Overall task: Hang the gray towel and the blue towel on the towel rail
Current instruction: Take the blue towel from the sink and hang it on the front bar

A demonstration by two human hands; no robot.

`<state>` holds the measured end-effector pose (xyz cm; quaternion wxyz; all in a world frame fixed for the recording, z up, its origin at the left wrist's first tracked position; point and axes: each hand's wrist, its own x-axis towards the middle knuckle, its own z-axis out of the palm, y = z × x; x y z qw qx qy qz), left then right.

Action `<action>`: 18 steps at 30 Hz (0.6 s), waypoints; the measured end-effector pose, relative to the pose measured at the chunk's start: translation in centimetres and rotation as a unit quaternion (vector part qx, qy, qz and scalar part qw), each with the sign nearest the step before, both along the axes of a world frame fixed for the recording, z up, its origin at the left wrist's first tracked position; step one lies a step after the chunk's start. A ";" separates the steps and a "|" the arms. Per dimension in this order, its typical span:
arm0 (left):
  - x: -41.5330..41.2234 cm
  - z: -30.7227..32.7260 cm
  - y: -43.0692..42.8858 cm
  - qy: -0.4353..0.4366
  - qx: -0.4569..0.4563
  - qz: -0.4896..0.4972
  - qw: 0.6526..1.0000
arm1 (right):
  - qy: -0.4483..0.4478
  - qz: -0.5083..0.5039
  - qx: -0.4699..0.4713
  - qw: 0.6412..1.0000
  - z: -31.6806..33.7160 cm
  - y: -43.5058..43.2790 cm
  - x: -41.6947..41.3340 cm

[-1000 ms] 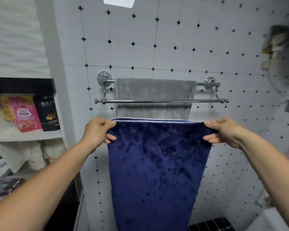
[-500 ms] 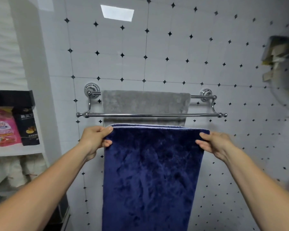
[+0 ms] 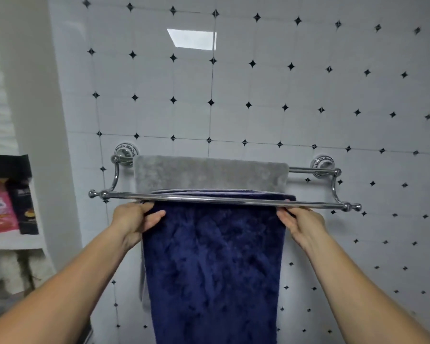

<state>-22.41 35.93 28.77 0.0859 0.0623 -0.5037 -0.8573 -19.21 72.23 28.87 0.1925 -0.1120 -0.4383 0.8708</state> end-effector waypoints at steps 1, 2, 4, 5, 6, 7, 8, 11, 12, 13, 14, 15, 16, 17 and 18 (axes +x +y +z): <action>-0.1 0.3 0.2 0.026 0.027 -0.011 0.999 | 0.027 0.008 -0.019 0.999 -0.2 0.1 -0.1; -0.2 0.4 0.3 0.050 0.045 -0.021 0.998 | 0.058 0.023 -0.045 0.997 -0.3 0.2 0.0; -0.1 0.6 0.4 0.078 0.073 -0.036 0.994 | 0.122 0.068 -0.105 0.985 -0.3 0.5 0.3; -0.1 0.5 0.3 0.082 0.095 -0.045 0.991 | 0.149 0.094 -0.125 0.976 -0.3 0.7 0.5; -0.2 0.5 0.2 0.084 0.128 -0.059 0.987 | 0.168 0.111 -0.133 0.970 -0.1 0.6 0.7; -0.1 0.5 0.1 0.087 0.171 -0.078 0.978 | 0.170 0.108 -0.140 0.969 0.0 0.7 0.8; 0.1 0.7 0.1 0.093 0.215 -0.097 0.967 | 0.165 0.097 -0.149 0.970 0.3 0.4 0.8; 0.2 1.7 1.0 0.099 0.267 -0.084 0.955 | 0.109 0.029 -0.171 0.979 1.9 -0.6 0.2; 0.0 2.2 1.5 0.084 0.259 -0.066 0.960 | 0.092 0.015 -0.161 0.982 2.3 -0.9 0.0; -0.4 2.4 2.0 0.062 0.248 -0.044 0.966 | 0.077 0.008 -0.141 0.987 2.4 -1.1 -0.1; -0.6 2.7 2.5 0.043 0.240 -0.024 0.969 | 0.064 0.006 -0.118 0.991 2.3 -1.2 -0.2; -0.8 2.7 2.8 0.035 0.225 -0.009 0.974 | 0.056 0.006 -0.093 0.994 2.1 -1.2 -0.2; -0.9 2.5 2.9 0.034 0.210 -0.001 0.977 | 0.056 0.003 -0.082 0.995 1.6 -1.0 -0.3; -1.0 2.4 2.8 0.041 0.197 0.007 0.980 | 0.064 -0.003 -0.075 0.995 1.2 -0.8 -0.3; -0.8 2.1 2.8 0.052 0.184 0.014 0.981 | 0.074 -0.009 -0.073 0.995 1.0 -0.7 -0.3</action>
